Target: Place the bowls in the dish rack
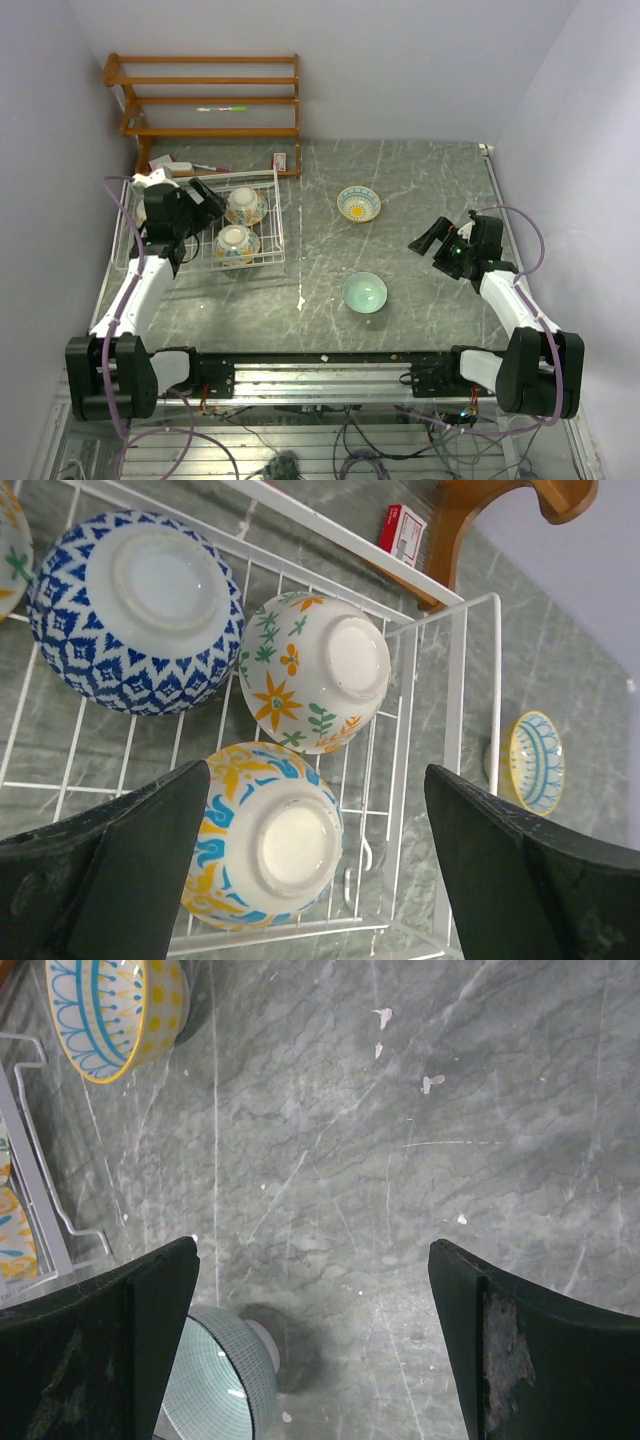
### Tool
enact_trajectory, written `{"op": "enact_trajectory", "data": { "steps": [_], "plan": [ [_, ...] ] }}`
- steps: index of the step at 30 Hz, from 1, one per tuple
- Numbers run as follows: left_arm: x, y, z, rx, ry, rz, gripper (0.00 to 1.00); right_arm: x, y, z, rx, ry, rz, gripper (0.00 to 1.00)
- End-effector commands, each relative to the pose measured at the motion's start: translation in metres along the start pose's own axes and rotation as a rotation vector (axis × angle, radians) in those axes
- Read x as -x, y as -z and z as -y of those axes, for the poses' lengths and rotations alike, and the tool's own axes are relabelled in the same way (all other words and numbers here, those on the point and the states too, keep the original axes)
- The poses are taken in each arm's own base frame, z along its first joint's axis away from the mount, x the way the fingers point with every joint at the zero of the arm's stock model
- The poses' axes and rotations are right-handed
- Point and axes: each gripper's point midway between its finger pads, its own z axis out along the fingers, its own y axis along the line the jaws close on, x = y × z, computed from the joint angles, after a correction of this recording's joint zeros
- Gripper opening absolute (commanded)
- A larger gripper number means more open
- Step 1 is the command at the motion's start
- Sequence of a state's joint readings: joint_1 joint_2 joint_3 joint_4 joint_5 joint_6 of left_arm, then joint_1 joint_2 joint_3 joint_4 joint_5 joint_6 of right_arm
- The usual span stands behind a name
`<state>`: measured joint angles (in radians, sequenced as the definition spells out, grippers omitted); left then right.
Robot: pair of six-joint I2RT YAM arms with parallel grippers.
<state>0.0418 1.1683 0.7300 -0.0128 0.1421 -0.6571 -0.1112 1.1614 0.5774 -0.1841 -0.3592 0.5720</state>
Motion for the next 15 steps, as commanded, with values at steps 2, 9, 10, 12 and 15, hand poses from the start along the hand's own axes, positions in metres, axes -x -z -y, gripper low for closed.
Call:
{"op": "enact_trajectory", "data": {
  "steps": [2, 9, 10, 12, 15],
  "plan": [
    [-0.018, 0.010, -0.011, 0.193, -0.168, -0.066, 1.00, 0.000, 0.001, -0.005, 0.032, 0.003, -0.004, 0.99],
    [-0.046, 0.014, -0.007, 0.283, -0.304, -0.129, 1.00, 0.000, 0.003, -0.007, 0.039, 0.014, -0.011, 0.99],
    [-0.047, 0.015, -0.008, 0.300, -0.320, -0.126, 1.00, -0.001, 0.003, -0.007, 0.040, 0.015, -0.011, 0.99],
    [-0.049, 0.016, -0.006, 0.303, -0.336, -0.124, 1.00, -0.002, 0.003, -0.007, 0.040, 0.012, -0.013, 0.99],
    [-0.053, 0.016, 0.001, 0.296, -0.360, -0.122, 0.99, -0.003, 0.002, -0.006, 0.039, 0.011, -0.013, 0.99]
  ]
}}
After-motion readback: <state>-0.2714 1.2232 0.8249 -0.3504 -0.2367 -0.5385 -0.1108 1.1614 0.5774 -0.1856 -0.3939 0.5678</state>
